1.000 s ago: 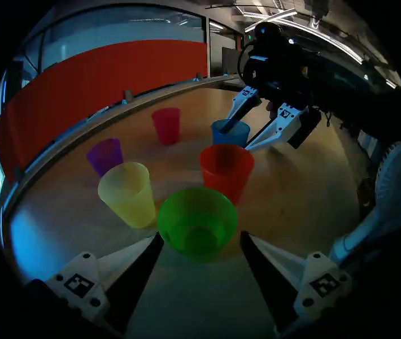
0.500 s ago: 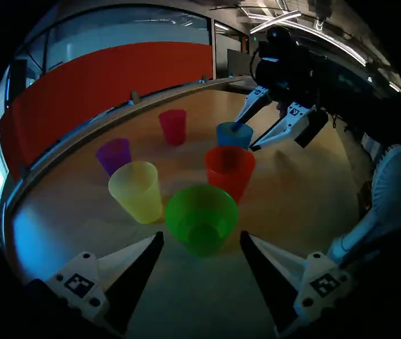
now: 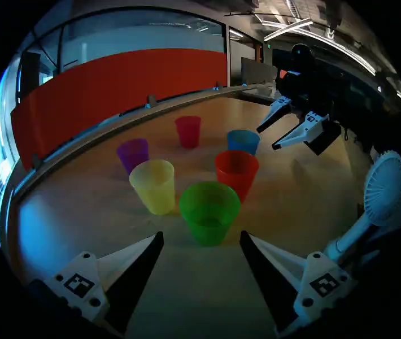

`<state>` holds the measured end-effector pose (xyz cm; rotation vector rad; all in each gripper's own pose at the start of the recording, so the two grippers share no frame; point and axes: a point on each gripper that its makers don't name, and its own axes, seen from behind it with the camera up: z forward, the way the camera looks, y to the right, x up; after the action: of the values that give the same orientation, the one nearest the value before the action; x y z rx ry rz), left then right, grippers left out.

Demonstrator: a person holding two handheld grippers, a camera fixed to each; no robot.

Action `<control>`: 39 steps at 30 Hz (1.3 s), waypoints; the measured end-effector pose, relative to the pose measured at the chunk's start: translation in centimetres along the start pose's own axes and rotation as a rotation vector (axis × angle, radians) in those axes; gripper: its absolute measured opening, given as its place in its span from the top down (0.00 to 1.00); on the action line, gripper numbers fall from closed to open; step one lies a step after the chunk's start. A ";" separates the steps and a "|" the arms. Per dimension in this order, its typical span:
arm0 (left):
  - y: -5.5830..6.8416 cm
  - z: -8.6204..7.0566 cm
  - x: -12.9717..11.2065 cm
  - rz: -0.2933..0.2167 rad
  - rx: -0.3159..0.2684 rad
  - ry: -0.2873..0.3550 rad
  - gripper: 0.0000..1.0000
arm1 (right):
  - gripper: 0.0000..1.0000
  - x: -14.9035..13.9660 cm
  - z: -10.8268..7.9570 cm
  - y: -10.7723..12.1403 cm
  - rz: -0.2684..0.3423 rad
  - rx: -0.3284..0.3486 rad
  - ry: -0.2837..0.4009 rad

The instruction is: Pour water

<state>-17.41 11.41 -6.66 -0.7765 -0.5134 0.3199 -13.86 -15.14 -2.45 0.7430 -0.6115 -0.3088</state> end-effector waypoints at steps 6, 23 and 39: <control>-0.9 -1.8 0.4 -0.018 0.051 0.031 0.00 | 0.00 -0.5 -2.2 0.6 0.021 -0.042 0.026; -4.8 -5.3 2.4 -0.132 0.255 0.210 0.00 | 0.00 -0.5 -6.2 2.7 0.140 -0.224 0.172; -7.1 -6.8 4.8 -0.263 0.435 0.393 0.00 | 0.00 0.1 -9.9 6.7 0.211 -0.499 0.330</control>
<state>-9.04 4.79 -4.00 -0.3283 -0.1589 0.0247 -7.27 -5.15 -3.32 0.2357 -0.2755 -0.1280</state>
